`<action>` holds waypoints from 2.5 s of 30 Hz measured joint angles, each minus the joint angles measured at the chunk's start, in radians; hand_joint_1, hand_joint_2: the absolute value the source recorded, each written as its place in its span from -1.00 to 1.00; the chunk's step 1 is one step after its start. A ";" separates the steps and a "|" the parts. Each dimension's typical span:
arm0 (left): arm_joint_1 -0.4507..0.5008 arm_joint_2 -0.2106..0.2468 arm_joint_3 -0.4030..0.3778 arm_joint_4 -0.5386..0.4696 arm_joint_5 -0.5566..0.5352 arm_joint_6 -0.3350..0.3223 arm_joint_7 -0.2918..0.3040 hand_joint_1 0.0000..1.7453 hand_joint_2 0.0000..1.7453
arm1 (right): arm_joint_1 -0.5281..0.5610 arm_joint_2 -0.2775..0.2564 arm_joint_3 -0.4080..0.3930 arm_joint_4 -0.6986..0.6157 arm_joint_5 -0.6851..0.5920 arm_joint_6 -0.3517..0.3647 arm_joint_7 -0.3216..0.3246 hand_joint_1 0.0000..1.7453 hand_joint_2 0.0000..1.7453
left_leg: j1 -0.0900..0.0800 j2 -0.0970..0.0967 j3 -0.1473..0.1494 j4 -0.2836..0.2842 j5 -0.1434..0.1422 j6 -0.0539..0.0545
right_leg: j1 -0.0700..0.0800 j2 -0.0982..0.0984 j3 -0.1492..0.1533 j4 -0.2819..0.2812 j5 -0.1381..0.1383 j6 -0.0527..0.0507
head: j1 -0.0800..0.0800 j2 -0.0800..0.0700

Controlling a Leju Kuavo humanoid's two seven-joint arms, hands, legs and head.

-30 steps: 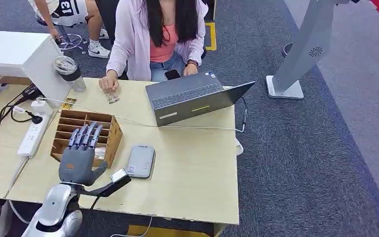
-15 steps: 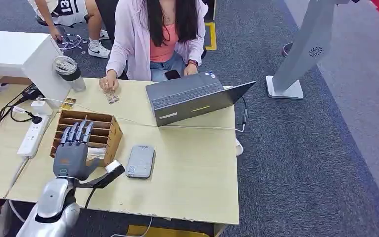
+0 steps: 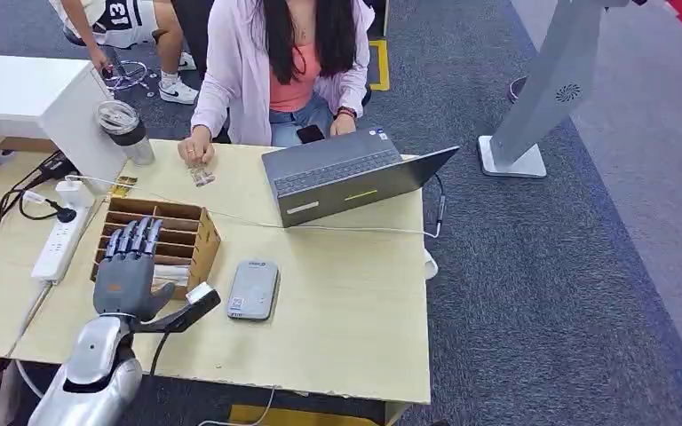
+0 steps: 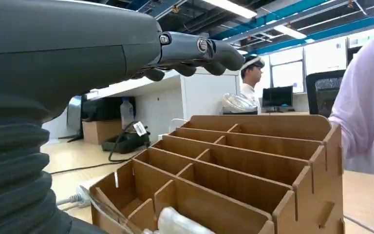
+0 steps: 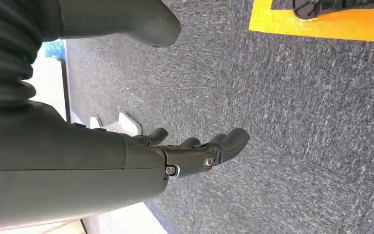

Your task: Pass the card to the sensor for recognition and then transmit it.

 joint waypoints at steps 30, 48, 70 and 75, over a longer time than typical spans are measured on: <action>0.014 -0.024 0.004 0.025 0.000 -0.039 -0.035 -1.00 1.00 | -0.001 0.000 0.000 0.000 0.008 0.001 -0.006 -1.00 1.00 | 0.000 0.000 0.000 0.000 0.000 0.000 | 0.000 0.000 0.000 0.000 0.000 0.000 | 0.000 0.000; 0.014 -0.025 0.004 0.025 0.002 -0.042 -0.032 -1.00 1.00 | -0.001 0.000 0.000 0.000 0.009 0.001 -0.006 -1.00 1.00 | 0.000 0.000 0.000 0.000 0.000 0.000 | 0.000 0.000 0.000 0.000 0.000 0.000 | 0.000 0.000; 0.012 -0.025 0.005 0.025 -0.064 -0.022 0.035 -1.00 1.00 | -0.001 0.000 0.000 0.000 0.025 0.002 -0.006 -1.00 1.00 | 0.000 0.000 0.000 0.000 0.000 0.000 | 0.000 0.000 0.000 0.000 0.000 0.000 | 0.000 0.000; 0.011 -0.025 0.007 0.025 -0.060 -0.028 0.035 -1.00 1.00 | -0.001 0.000 -0.001 0.000 0.027 0.005 -0.006 -1.00 1.00 | 0.000 0.000 0.000 0.000 0.000 0.000 | 0.000 0.000 0.000 0.000 0.000 0.000 | 0.000 0.000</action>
